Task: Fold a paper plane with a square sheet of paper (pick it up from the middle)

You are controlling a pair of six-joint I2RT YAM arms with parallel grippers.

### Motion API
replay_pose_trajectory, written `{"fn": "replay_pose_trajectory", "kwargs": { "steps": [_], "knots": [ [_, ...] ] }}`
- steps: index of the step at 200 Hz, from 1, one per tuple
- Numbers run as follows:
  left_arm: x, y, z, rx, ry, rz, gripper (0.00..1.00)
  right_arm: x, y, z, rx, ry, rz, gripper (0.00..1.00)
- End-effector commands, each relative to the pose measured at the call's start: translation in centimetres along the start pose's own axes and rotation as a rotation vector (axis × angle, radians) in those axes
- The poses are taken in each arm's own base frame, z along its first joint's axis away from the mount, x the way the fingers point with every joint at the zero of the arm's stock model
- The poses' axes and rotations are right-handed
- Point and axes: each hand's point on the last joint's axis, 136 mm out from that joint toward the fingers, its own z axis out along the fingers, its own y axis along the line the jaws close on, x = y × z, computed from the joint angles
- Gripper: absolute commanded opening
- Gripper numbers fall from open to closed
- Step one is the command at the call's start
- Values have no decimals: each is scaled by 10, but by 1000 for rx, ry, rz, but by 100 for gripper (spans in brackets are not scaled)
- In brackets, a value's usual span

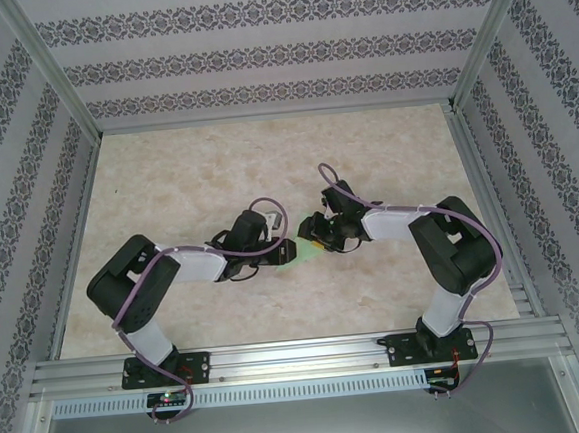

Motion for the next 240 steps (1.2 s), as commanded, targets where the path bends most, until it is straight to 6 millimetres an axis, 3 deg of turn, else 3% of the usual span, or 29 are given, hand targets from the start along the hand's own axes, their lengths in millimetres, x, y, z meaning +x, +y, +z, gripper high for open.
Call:
{"fn": "replay_pose_trajectory", "kwargs": {
  "steps": [1, 14, 31, 61, 81, 124, 149, 168, 194, 240],
  "knots": [
    [-11, 1, -21, -63, -6, 25, 43, 11, -48, 10, 195, 24, 33, 46],
    [-12, 1, -28, -74, -18, 30, 50, 13, -52, 10, 217, 28, 36, 45],
    [-13, -7, -32, -33, -29, 29, 50, 13, -54, 10, 234, 27, 41, 46],
    [-12, -28, -30, 63, 15, 45, 39, 16, -60, 11, 264, 36, 59, 48],
    [-10, -30, -25, 84, 36, 56, 30, 18, -63, 14, 286, 51, 70, 51],
    [-10, -38, -14, 143, 63, 71, 26, 22, -69, 18, 322, 68, 89, 51],
    [-10, -32, -8, 122, 65, 64, 24, 24, -70, 18, 319, 74, 84, 50],
    [-19, -24, -16, 98, 16, 49, 25, 25, -69, 16, 295, 69, 59, 50],
    [-32, -17, -28, 101, -46, 30, 36, 24, -60, 14, 224, 59, 18, 50],
    [-25, -16, -8, 151, 18, 17, 42, 17, -36, 7, 74, 26, -27, 51]
  ]
}}
